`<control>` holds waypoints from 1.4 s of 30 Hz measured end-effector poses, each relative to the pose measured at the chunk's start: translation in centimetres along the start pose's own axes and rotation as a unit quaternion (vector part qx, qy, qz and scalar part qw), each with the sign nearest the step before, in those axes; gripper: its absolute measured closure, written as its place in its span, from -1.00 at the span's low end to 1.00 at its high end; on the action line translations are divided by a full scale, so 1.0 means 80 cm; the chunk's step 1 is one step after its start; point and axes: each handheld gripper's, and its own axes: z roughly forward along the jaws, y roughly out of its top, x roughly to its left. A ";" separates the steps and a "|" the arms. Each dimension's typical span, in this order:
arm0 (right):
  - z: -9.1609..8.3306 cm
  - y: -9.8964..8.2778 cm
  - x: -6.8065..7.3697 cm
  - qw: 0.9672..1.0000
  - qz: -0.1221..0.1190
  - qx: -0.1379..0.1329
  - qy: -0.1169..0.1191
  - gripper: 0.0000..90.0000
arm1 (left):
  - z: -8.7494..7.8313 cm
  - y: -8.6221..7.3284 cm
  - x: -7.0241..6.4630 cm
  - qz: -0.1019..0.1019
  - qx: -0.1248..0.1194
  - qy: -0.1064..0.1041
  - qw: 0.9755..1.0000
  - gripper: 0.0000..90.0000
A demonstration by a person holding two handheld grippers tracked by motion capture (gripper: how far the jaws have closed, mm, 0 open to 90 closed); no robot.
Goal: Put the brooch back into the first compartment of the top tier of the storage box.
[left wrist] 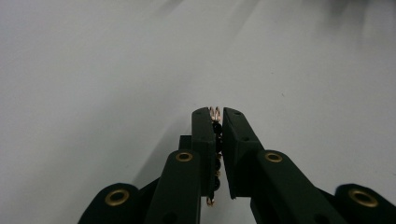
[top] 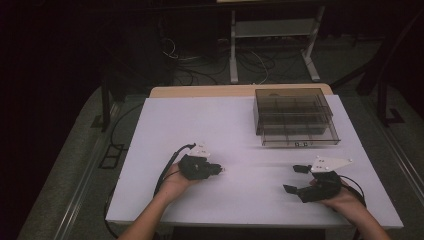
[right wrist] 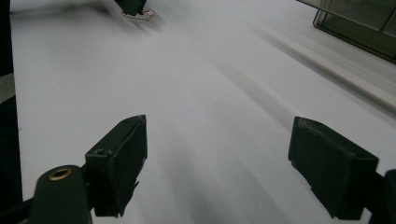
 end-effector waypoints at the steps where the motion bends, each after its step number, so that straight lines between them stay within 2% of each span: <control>1: 0.000 0.000 0.000 1.000 0.000 0.000 0.000 -0.58 | 0.000 0.000 0.000 0.000 -0.001 -0.001 1.000 0.83; 10: 0.001 0.000 0.000 1.000 -0.001 0.001 0.000 -0.58 | 0.000 0.008 -0.001 -0.005 -0.011 -0.012 1.000 0.83; 17: 0.002 0.000 0.000 1.000 -0.001 0.003 0.000 -0.58 | 0.003 0.020 0.001 0.000 -0.020 -0.012 1.000 0.83; 25: 0.002 0.000 0.000 1.000 0.000 0.004 -0.001 -0.58 | 0.005 0.035 0.004 -0.006 -0.037 -0.015 0.999 0.83; 42: 0.002 -0.001 -0.001 1.000 0.002 0.003 -0.001 -0.58 | 0.014 0.069 -0.002 0.004 -0.066 -0.039 0.997 0.83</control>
